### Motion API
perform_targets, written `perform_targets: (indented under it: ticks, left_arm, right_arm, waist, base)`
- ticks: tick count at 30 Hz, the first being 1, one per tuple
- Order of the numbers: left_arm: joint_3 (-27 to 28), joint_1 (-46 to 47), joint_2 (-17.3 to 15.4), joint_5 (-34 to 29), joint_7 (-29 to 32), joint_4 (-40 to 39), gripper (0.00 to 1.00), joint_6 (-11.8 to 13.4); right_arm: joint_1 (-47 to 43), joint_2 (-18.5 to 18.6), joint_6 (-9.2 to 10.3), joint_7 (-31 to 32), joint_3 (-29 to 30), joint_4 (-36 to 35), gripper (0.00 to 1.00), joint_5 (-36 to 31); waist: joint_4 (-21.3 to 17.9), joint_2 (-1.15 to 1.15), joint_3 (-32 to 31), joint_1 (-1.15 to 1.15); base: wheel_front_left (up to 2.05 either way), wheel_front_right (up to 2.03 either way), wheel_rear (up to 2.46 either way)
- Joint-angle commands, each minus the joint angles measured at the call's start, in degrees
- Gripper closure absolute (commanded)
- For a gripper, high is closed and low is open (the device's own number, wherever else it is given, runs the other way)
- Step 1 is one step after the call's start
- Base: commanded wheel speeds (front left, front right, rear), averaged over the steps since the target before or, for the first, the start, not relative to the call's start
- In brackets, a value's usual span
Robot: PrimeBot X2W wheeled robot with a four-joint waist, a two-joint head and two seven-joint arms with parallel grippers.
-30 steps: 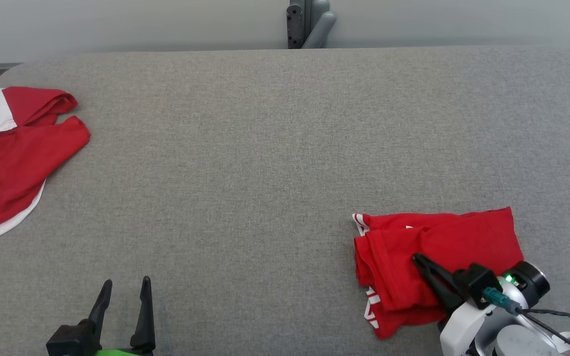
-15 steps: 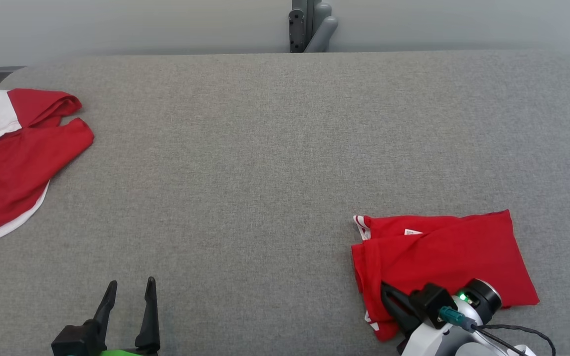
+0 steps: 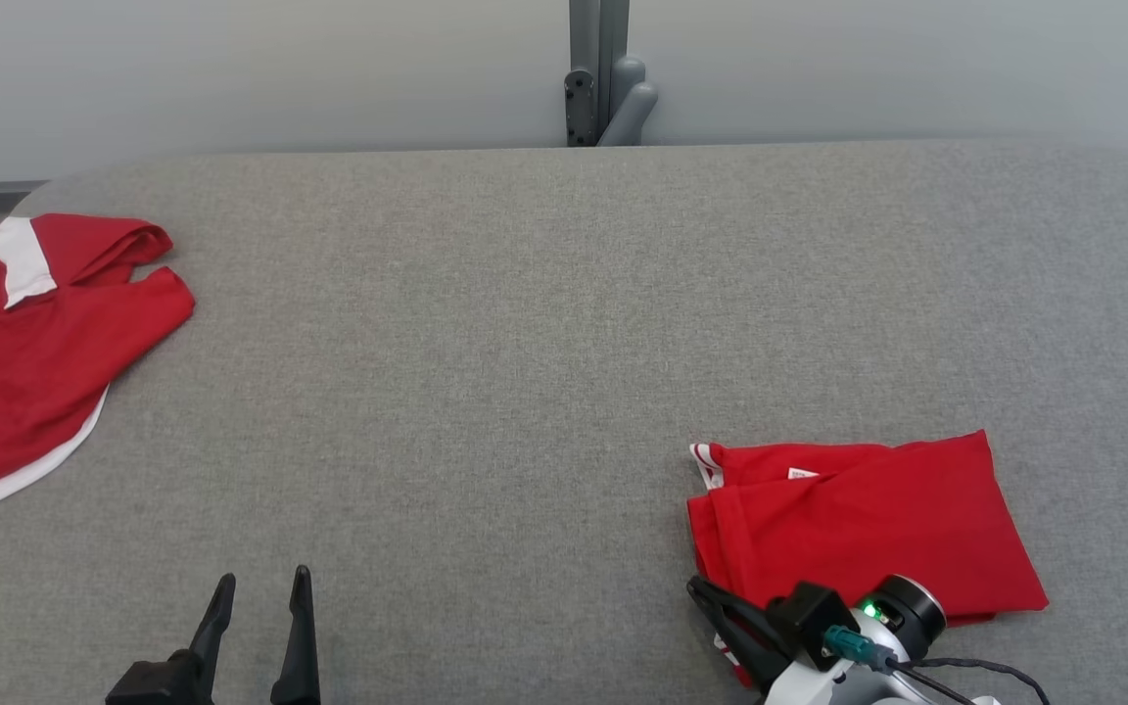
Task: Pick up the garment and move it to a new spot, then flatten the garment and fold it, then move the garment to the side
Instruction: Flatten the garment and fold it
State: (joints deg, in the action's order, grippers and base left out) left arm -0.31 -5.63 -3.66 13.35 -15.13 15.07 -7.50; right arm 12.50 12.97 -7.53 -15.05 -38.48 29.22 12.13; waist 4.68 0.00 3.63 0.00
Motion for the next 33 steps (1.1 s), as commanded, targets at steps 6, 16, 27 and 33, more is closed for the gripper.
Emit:
perform_targets:
  ticks: [6, 16, 27, 33]
  left_arm:
    - [0.3, -1.71, 0.4, -0.13, 0.0, -0.79, 0.0, 0.03]
    - [3.24, -5.19, 0.69, 0.02, 0.01, -3.72, 0.0, 0.03]
    - [3.69, -6.58, 0.71, 0.02, 0.01, -5.58, 0.0, 0.55]
    - [3.24, -6.81, 0.72, -0.42, 0.0, -5.66, 0.0, 0.57]
  right_arm:
    - [-2.1, 1.74, 0.08, -0.17, 1.58, -1.15, 0.0, 0.45]
    - [-11.97, 3.75, 0.08, -0.16, 21.4, -14.44, 0.0, -3.94]
    - [-19.54, -1.4, 0.08, -0.17, 44.38, -17.3, 0.0, -6.84]
    - [-21.21, -3.07, 0.08, -0.17, 49.45, -14.75, 0.0, -8.1]
  waist:
    - [0.02, 0.0, -3.06, 0.0]
    - [-1.25, 0.0, -5.29, 0.0]
    - [-1.16, 0.0, -6.19, 0.0]
    - [-0.3, 0.0, -7.12, 0.0]
  base:
    - [0.0, 0.0, 0.0]
    - [0.0, 0.0, 0.0]
    - [0.0, 0.0, 0.0]
    - [0.0, 0.0, 0.0]
